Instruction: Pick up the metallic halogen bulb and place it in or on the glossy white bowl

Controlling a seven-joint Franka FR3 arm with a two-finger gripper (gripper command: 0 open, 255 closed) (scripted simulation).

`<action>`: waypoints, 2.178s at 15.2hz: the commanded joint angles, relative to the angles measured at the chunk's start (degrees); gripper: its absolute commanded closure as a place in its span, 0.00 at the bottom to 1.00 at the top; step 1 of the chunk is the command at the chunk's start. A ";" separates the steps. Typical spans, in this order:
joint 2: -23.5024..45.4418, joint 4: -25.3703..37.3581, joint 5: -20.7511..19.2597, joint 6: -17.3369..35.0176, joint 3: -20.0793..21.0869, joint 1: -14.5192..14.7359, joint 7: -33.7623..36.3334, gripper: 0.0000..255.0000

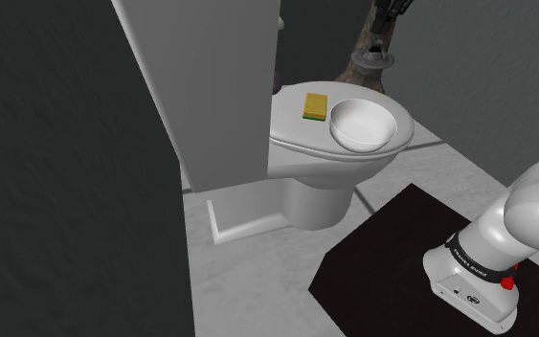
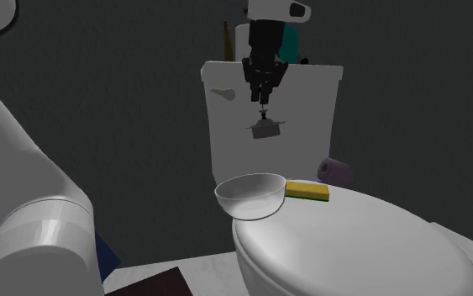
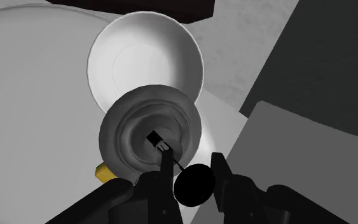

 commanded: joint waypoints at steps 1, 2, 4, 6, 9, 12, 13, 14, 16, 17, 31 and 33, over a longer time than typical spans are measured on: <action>-4.35 -3.21 -0.04 -1.23 -0.30 -0.13 -0.20 1.00; -5.55 -4.01 -0.09 -1.66 -0.44 -0.18 -0.31 1.00; -6.19 -6.13 -0.08 -0.20 -0.38 -0.20 -0.57 1.00; -6.78 -8.20 -0.06 1.26 -0.31 -0.22 -0.83 1.00; -7.58 -11.21 -0.02 3.43 -0.22 -0.26 -1.23 1.00; -8.28 -14.11 0.04 5.60 -0.12 -0.29 -1.62 1.00; -8.49 -15.05 0.06 6.32 -0.09 -0.29 -1.75 1.00; -8.69 -15.98 0.09 7.04 -0.05 -0.30 -1.88 1.00; -9.05 -17.81 0.15 8.48 0.01 -0.31 -2.14 1.00; -9.22 -18.71 0.18 9.21 0.04 -0.32 -2.27 1.00; -9.88 -23.15 0.37 12.93 0.21 -0.33 -2.95 0.00; -9.88 -23.15 0.37 12.93 0.21 -0.33 -2.95 0.00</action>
